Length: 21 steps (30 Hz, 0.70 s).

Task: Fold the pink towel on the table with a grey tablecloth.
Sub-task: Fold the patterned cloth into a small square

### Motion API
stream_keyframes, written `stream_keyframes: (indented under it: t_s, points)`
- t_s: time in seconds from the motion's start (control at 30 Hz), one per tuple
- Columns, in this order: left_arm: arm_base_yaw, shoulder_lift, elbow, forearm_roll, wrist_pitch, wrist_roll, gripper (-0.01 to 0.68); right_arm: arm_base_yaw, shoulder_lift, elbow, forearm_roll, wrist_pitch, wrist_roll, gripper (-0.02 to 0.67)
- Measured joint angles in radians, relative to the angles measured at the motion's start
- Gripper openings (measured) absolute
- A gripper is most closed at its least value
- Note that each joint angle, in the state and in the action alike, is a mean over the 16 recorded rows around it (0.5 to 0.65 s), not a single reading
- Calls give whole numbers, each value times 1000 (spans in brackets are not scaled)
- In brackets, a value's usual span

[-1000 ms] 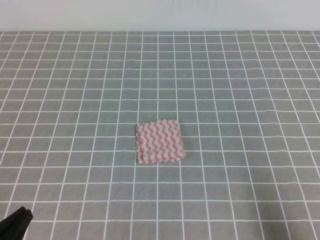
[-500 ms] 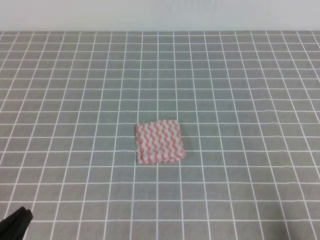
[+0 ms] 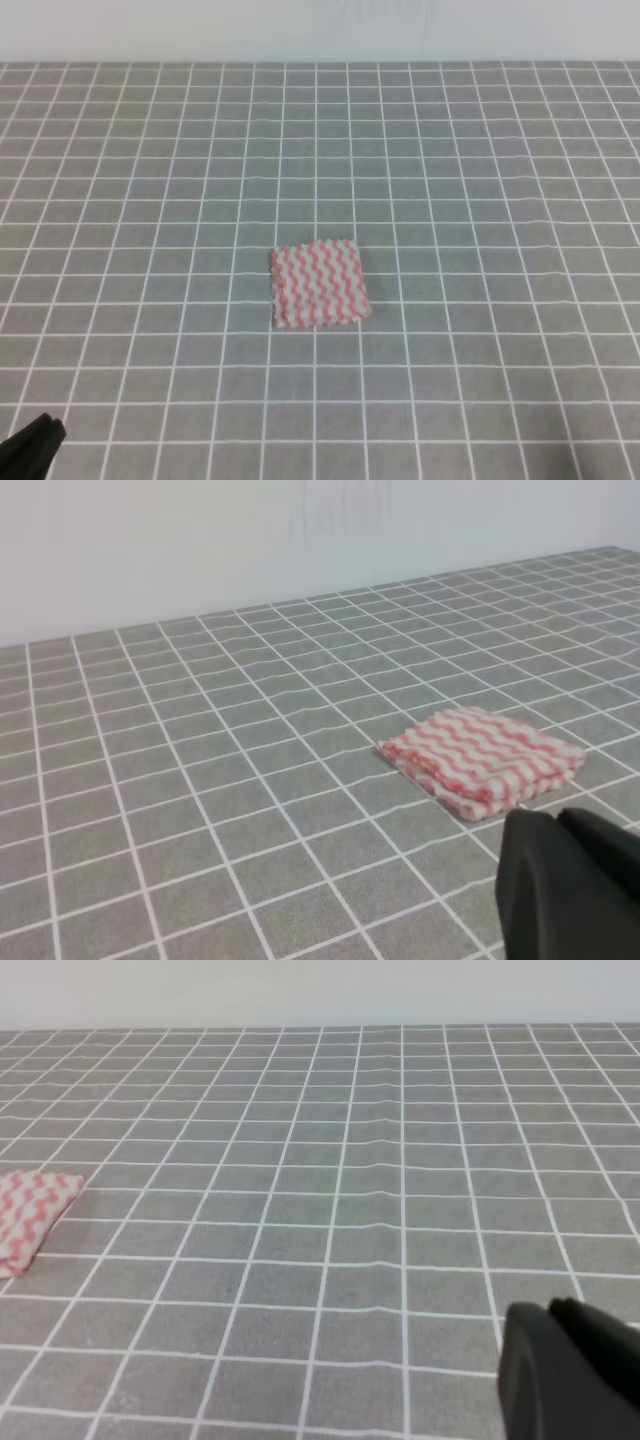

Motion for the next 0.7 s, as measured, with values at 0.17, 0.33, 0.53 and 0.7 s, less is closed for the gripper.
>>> stream_keyframes:
  t_s: [0.17, 0.33, 0.53, 0.7]
  points:
    - [0, 0, 0, 0, 0, 0, -1, 0, 0, 0, 0, 0, 0, -15]
    - [0, 0, 0, 20, 0, -5, -1, 0, -2, 3, 1, -3, 0, -15]
    - [20, -16, 0, 150, 5, -99, -1, 1, -4, 6, 1, -3, 0, -15]
    - [68, -36, 1, 301, 30, -236, -1, 1, -6, 9, 2, -5, 0, -15]
